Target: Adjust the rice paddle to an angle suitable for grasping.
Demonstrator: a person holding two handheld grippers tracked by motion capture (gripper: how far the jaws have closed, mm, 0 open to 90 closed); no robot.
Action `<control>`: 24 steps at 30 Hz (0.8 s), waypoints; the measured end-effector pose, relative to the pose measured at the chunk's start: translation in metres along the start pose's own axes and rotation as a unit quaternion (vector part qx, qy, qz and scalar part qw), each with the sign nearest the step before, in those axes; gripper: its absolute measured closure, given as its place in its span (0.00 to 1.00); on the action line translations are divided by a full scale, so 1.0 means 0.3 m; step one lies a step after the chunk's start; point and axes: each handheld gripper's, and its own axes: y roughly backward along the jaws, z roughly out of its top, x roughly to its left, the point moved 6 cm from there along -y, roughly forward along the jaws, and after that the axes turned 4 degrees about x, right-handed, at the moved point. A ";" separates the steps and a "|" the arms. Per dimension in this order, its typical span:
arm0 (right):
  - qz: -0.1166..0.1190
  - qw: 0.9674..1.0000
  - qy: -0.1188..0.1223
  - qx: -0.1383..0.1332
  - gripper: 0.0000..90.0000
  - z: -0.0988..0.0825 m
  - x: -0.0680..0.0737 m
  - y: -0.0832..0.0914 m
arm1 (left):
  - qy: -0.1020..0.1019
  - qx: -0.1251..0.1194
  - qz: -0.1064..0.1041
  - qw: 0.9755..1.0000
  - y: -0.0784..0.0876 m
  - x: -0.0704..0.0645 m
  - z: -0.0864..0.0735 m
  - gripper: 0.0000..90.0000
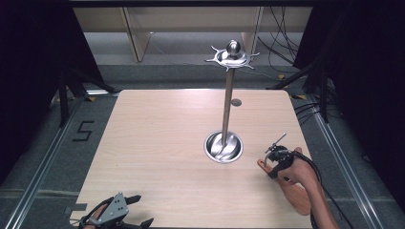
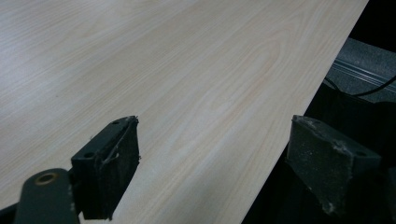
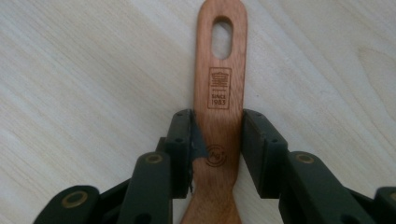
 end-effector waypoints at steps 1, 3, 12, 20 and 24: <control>0.000 1.000 0.003 0.004 0.74 0.003 0.002 0.002 | 0.000 0.000 0.000 1.000 0.000 0.000 0.000 0.18; -0.003 1.000 0.011 0.006 0.74 0.005 -0.002 0.000 | 0.001 -0.003 -0.001 1.000 -0.002 0.000 0.000 0.18; -0.009 0.999 0.026 0.034 0.74 0.017 0.004 0.002 | -0.012 0.006 0.001 1.000 0.005 0.006 0.002 0.18; -0.029 0.997 0.052 0.052 0.74 0.020 0.004 -0.002 | -0.013 0.007 0.001 1.000 0.005 0.005 0.001 0.18; -0.034 0.997 0.041 0.047 0.74 0.021 0.011 0.002 | -0.008 0.003 0.005 1.000 0.002 0.004 0.000 0.18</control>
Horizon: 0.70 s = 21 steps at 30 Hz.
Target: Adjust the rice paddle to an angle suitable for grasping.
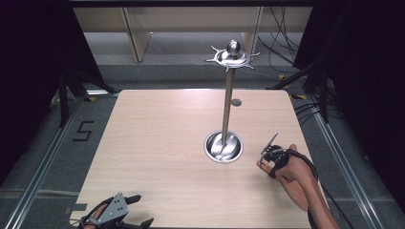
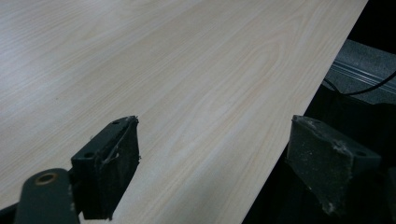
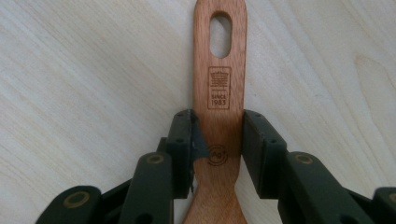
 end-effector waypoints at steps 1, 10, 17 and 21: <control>-0.002 1.000 0.003 -0.002 0.74 0.001 -0.002 0.000 | 0.000 0.000 0.000 1.000 0.000 0.000 0.000 0.18; 0.009 0.998 -0.005 -0.058 0.74 -0.019 -0.008 0.044 | 0.006 -0.007 -0.006 1.000 -0.005 -0.005 0.002 0.18; 0.012 0.995 -0.020 -0.099 0.74 -0.043 -0.025 0.089 | -0.005 -0.007 -0.007 1.000 -0.006 -0.001 0.003 0.18; 0.017 0.993 -0.026 -0.114 0.74 -0.054 -0.024 0.110 | -0.005 -0.008 -0.007 1.000 -0.006 -0.001 0.004 0.18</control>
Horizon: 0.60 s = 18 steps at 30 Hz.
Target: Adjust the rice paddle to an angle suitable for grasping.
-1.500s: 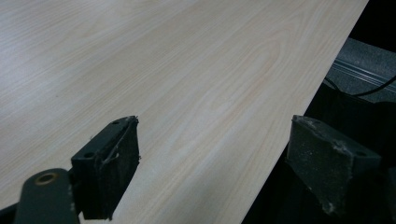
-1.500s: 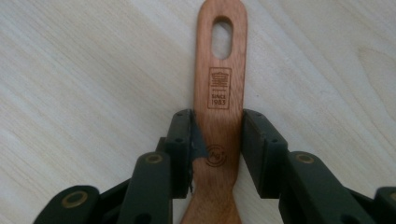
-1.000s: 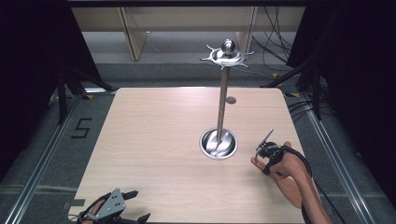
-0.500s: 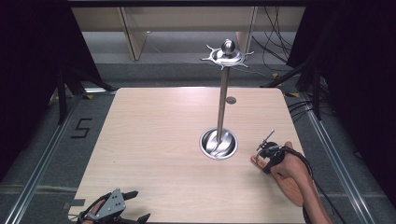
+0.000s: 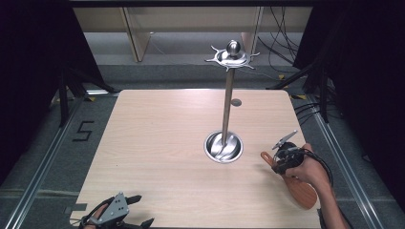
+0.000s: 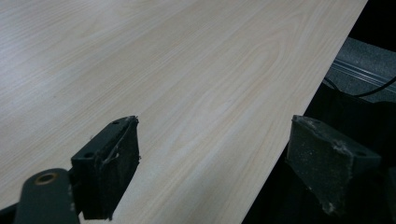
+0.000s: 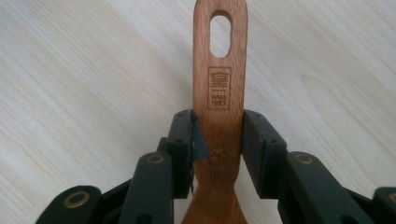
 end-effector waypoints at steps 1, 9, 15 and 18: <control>0.000 1.000 0.001 -0.007 0.74 0.000 -0.001 0.005 | 0.013 0.001 0.000 1.000 -0.001 -0.005 -0.002 0.18; 0.015 0.998 -0.016 -0.055 0.74 -0.013 0.003 0.040 | 0.003 0.012 0.002 1.000 0.002 0.001 -0.005 0.18; 0.023 0.995 -0.029 -0.095 0.74 -0.011 0.003 0.061 | 0.007 0.007 0.002 1.000 0.001 -0.001 -0.004 0.18; 0.021 0.992 -0.016 -0.122 0.74 -0.013 -0.005 0.070 | 0.004 0.008 0.004 1.000 0.002 0.000 -0.004 0.18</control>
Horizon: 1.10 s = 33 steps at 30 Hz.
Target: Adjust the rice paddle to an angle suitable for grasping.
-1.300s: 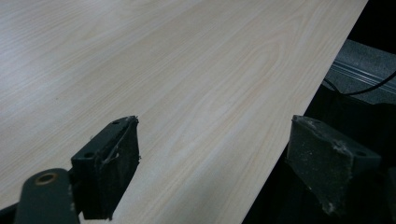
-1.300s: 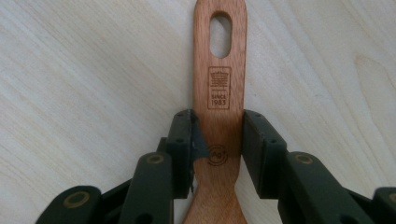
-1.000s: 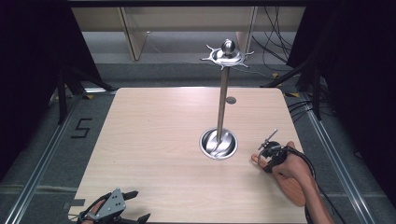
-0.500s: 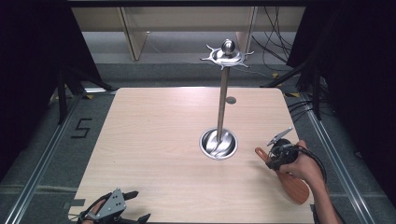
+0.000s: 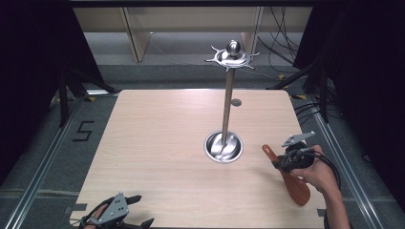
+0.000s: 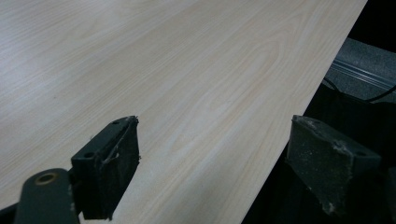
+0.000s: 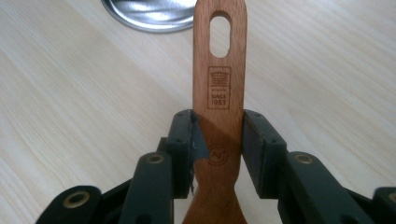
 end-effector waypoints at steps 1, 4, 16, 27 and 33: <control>0.003 1.000 -0.009 -0.002 0.74 -0.001 0.004 0.005 | 0.001 -0.003 0.000 1.000 -0.001 0.000 0.001 0.18; -0.007 0.999 -0.004 -0.045 0.74 0.004 0.003 0.005 | 0.000 -0.007 -0.003 1.000 -0.002 -0.002 0.003 0.18; 0.003 0.993 -0.010 -0.120 0.75 0.018 0.012 0.082 | 0.001 -0.004 0.000 1.000 -0.003 -0.001 0.001 0.18; 0.003 0.989 -0.012 -0.144 0.75 0.034 0.009 0.155 | 0.000 -0.001 0.001 1.000 -0.002 0.000 0.000 0.18; -0.008 0.984 -0.005 -0.179 0.75 0.060 0.000 0.199 | -0.008 0.013 -0.002 1.000 0.004 0.004 -0.003 0.18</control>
